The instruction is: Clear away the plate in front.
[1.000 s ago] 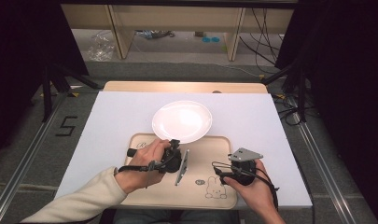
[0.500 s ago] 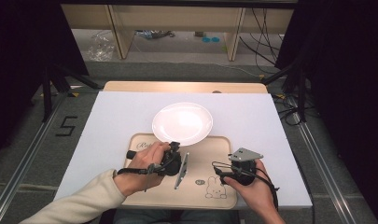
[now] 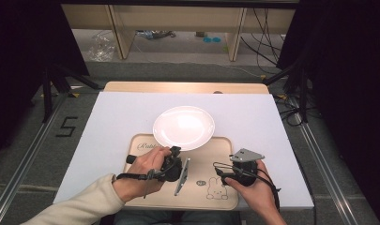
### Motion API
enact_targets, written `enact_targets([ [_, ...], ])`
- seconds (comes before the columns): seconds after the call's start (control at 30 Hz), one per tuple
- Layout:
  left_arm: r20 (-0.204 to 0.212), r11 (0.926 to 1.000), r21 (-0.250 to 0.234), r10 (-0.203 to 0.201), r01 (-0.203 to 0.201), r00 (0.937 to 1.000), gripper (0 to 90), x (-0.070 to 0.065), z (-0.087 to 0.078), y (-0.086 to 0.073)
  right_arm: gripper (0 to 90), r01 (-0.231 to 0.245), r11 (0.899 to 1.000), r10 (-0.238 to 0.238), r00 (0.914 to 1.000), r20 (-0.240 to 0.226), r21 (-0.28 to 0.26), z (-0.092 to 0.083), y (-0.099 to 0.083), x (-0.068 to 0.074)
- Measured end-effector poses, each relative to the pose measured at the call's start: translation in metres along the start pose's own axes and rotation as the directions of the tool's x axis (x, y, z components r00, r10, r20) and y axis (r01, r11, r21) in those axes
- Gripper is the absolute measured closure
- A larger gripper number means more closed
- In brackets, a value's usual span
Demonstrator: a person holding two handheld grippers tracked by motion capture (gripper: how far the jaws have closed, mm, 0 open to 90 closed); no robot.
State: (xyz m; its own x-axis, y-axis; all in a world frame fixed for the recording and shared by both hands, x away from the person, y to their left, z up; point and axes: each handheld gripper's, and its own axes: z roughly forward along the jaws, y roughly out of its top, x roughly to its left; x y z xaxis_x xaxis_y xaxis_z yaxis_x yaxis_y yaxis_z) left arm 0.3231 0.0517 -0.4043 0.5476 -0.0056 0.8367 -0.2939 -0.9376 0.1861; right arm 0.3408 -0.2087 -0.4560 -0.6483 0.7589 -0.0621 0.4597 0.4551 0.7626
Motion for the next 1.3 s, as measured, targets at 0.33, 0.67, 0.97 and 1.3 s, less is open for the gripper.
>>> enact_targets([
  [0.33, 0.014, 1.0, -0.001, 0.005, -0.005, 0.9999, 87.4, -0.006, -0.006, -0.001, 28.8, -0.01, 1.0, 0.01, 1.0, 0.0, 0.0, 0.0, 0.0, 0.001],
  [0.67, 0.02, 0.9999, -0.008, 0.013, -0.013, 0.9997, 87.4, -0.011, -0.011, 0.001, 28.7, -0.024, 1.0, 0.024, 0.9997, -0.002, 0.009, -0.001, 0.0, 0.001],
  [0.97, 0.031, 0.9998, -0.012, 0.015, -0.015, 0.9994, 87.4, -0.018, -0.019, -0.001, 28.7, -0.001, 1.0, 0.001, 1.0, 0.002, -0.006, 0.0, 0.0, 0.0],
  [1.3, 0.046, 0.9997, -0.019, 0.016, -0.015, 0.9988, 87.4, -0.027, -0.026, -0.002, 28.7, -0.01, 1.0, 0.01, 1.0, 0.002, -0.001, 0.0, 0.0, 0.0],
])
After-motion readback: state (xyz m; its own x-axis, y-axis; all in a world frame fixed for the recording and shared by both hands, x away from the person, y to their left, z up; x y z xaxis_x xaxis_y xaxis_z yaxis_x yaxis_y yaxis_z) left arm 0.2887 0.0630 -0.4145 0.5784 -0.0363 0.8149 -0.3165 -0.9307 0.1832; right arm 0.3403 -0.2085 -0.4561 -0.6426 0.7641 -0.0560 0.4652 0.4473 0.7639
